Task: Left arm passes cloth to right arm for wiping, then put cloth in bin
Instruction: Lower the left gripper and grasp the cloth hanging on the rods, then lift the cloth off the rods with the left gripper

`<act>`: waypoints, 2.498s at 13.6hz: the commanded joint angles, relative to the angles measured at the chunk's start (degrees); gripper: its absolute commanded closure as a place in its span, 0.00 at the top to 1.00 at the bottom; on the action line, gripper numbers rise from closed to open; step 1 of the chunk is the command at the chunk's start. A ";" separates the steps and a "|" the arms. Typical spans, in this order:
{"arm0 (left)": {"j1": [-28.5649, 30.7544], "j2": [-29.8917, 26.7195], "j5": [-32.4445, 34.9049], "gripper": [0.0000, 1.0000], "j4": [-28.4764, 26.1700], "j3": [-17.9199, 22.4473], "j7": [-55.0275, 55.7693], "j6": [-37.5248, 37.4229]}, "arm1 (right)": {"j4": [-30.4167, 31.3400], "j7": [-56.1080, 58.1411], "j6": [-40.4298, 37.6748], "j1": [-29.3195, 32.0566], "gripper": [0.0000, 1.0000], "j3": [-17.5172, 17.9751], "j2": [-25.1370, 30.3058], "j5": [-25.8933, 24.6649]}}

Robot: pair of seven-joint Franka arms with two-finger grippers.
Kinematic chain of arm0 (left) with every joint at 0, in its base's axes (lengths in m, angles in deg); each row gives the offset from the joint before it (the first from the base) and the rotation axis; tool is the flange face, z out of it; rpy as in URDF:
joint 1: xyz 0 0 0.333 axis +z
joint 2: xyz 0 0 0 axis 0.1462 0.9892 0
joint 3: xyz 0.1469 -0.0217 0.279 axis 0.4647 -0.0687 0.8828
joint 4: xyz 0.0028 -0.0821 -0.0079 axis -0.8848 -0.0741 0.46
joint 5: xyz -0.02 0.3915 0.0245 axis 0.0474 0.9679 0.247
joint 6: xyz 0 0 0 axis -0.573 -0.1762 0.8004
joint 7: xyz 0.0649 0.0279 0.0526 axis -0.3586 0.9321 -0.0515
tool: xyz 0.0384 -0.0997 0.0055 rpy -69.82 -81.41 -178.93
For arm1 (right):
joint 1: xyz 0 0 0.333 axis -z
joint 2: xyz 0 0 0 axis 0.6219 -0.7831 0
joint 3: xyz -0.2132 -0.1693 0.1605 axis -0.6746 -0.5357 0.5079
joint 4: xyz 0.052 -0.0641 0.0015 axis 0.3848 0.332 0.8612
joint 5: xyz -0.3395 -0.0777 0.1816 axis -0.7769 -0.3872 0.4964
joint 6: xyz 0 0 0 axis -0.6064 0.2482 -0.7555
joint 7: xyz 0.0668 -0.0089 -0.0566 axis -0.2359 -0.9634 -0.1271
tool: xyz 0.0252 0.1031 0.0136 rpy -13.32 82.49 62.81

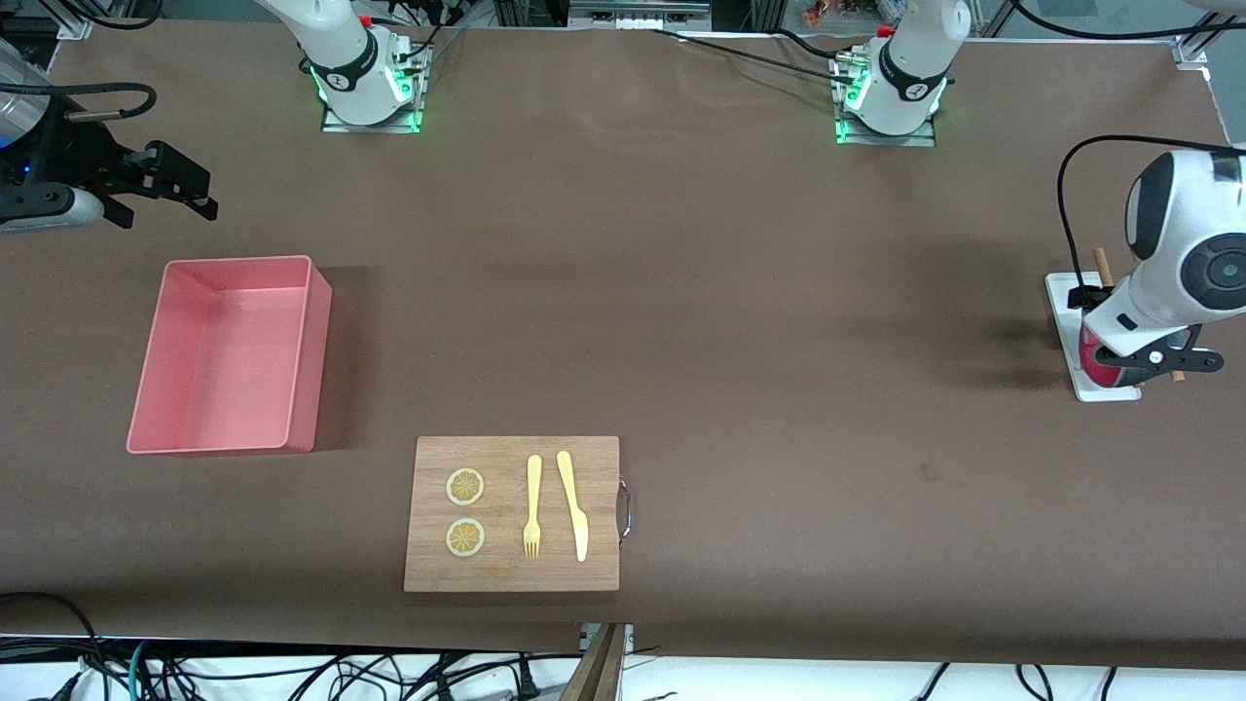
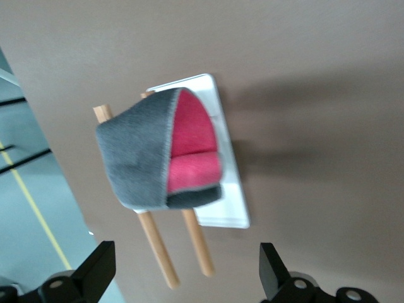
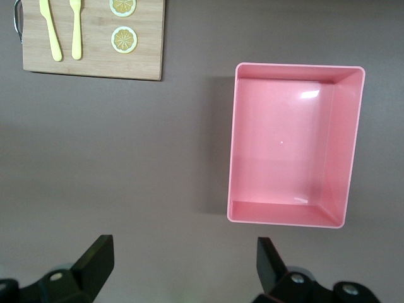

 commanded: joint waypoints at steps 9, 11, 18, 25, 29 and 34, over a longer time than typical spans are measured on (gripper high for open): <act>6.85 6.42 14.42 0.92 -2.03 -0.30 -0.28 11.70 | -1.38 0.66 -0.44 1.91 1.00 -1.10 -1.59 -2.66; 6.94 6.25 14.52 0.84 -2.20 -0.30 -0.46 11.71 | -1.38 0.66 -0.45 1.82 1.00 -1.10 -1.59 -3.09; 6.94 5.99 14.79 0.37 -1.85 -0.39 -1.25 11.36 | -1.47 0.22 -0.09 1.82 1.00 -1.01 -1.50 -3.44; 6.94 4.23 11.46 0.07 -0.80 -0.65 -6.42 10.39 | -1.56 7.13 -3.34 1.47 1.00 -1.18 -0.71 -3.71; 6.76 3.44 9.77 0.00 -0.53 -0.92 -7.67 8.98 | -2.26 9.18 -3.52 1.47 1.00 -1.72 -0.88 -3.54; 6.24 -2.18 -0.21 0.00 1.82 -3.98 -9.95 4.71 | -2.96 9.98 -4.04 1.38 1.00 -1.37 -0.71 -3.10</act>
